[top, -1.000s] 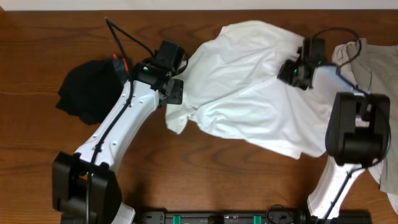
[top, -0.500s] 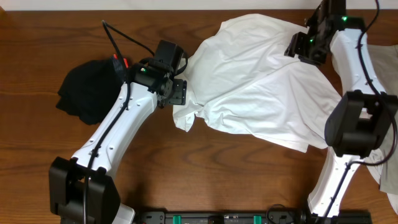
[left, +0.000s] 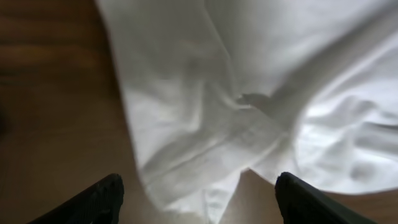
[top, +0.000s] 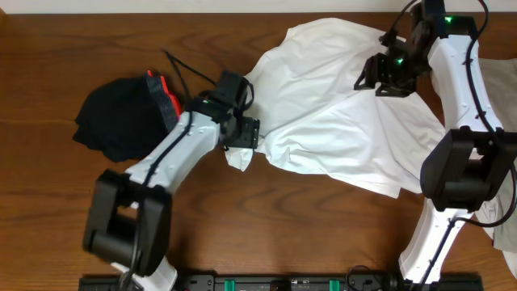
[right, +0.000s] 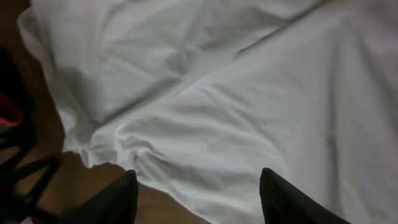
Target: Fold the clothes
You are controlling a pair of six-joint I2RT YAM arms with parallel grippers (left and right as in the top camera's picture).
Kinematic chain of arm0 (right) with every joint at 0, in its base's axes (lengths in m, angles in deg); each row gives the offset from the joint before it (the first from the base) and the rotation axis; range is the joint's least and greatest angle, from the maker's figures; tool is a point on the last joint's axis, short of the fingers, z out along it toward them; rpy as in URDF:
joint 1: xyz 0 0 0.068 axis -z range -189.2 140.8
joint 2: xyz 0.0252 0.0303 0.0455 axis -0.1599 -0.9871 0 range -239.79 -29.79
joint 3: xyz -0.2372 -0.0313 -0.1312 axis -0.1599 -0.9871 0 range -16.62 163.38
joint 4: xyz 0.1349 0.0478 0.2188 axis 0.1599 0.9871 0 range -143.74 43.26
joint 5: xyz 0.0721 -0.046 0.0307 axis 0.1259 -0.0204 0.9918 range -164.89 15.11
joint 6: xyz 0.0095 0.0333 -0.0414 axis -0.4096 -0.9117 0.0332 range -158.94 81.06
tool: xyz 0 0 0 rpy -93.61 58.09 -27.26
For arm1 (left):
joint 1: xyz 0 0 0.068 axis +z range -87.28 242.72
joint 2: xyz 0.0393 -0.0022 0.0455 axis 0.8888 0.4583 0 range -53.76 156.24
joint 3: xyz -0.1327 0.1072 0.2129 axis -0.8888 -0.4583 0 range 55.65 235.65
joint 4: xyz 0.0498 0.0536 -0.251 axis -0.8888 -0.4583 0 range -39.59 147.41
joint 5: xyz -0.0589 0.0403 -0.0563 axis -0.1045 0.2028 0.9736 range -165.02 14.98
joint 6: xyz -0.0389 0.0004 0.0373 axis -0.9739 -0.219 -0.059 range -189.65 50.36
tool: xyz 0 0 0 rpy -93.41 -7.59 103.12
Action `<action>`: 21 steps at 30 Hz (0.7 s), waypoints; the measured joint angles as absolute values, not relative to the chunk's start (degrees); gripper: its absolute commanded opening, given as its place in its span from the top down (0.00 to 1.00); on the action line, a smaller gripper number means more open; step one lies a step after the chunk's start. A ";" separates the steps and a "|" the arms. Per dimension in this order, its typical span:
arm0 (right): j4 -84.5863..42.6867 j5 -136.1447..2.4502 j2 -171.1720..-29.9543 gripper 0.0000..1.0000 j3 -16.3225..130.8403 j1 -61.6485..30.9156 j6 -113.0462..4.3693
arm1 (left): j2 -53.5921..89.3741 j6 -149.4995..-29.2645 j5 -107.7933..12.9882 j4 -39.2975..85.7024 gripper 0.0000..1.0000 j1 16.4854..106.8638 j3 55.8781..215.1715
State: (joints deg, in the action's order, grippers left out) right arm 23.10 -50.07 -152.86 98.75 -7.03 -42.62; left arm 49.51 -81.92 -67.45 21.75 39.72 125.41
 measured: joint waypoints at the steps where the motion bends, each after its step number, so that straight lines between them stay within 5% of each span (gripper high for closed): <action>1: 23.15 -49.94 -152.53 0.37 98.75 -7.31 -42.43 | 50.73 -81.94 -67.38 22.05 0.20 39.57 125.41; 5: 23.15 -49.18 -150.25 0.36 98.75 -8.62 -41.71 | 54.84 -82.25 -67.18 22.54 0.37 39.46 125.38; 8: 23.17 -49.07 -148.79 0.36 98.75 -9.02 -41.44 | 56.61 -82.44 -66.96 22.89 0.76 39.46 125.38; 10: 23.21 -49.00 -148.42 0.36 98.78 -9.02 -41.40 | 57.05 -82.68 -66.75 22.91 0.92 39.46 125.38; 21: 24.90 -53.13 -148.42 0.29 98.75 -9.00 -41.22 | 53.33 -82.57 -76.17 15.85 0.94 41.14 125.43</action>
